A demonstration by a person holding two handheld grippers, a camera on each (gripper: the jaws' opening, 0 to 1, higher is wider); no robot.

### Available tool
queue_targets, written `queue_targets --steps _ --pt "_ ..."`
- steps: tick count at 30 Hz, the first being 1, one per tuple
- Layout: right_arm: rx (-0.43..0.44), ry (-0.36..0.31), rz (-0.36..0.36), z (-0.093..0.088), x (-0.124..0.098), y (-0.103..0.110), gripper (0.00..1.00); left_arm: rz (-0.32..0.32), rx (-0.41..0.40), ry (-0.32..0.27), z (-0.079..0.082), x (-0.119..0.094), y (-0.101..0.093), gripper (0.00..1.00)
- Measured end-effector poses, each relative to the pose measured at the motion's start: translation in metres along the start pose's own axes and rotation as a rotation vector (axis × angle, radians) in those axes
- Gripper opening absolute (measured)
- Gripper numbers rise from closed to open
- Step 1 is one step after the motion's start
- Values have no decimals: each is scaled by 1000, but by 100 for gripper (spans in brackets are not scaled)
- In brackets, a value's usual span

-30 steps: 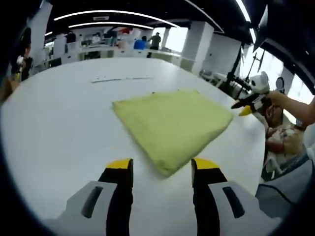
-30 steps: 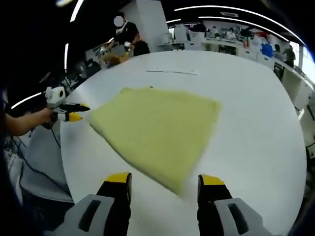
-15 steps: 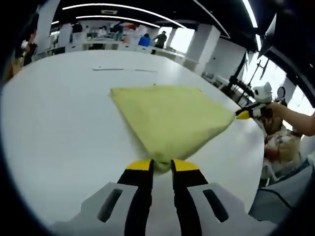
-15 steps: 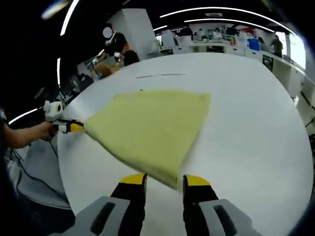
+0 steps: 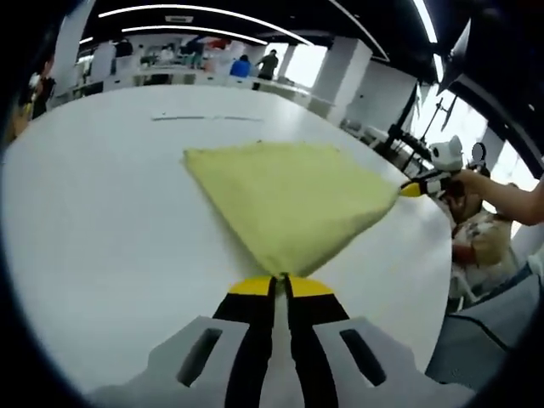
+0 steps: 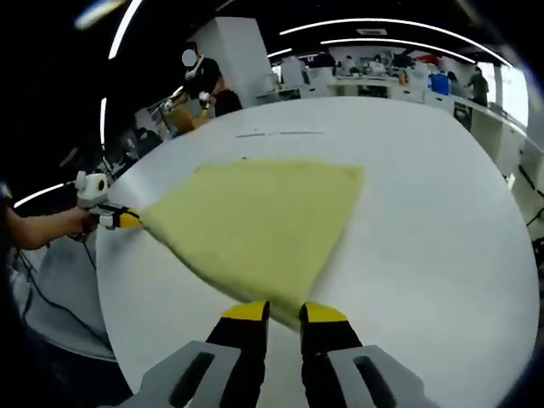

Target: Fold the garment on the visible template until the final outline fits inside the template.

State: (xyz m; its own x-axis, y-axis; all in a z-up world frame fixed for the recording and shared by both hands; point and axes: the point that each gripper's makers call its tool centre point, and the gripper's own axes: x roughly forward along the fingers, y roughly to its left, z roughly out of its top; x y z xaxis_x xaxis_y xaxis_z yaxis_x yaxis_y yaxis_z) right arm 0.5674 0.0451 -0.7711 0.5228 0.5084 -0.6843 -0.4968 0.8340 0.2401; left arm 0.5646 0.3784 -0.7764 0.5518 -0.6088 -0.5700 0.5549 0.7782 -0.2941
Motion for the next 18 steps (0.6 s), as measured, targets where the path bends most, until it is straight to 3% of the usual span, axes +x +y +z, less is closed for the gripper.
queue_targets --steps 3,6,18 --pt "-6 -4 -4 1 -1 -1 0 -6 4 -1 1 0 -1 1" --pt "-21 -5 0 1 -2 -2 0 -4 -3 -5 2 -3 0 0" --pt "-63 30 8 -8 -7 4 0 14 97 38 -2 -8 5 0"
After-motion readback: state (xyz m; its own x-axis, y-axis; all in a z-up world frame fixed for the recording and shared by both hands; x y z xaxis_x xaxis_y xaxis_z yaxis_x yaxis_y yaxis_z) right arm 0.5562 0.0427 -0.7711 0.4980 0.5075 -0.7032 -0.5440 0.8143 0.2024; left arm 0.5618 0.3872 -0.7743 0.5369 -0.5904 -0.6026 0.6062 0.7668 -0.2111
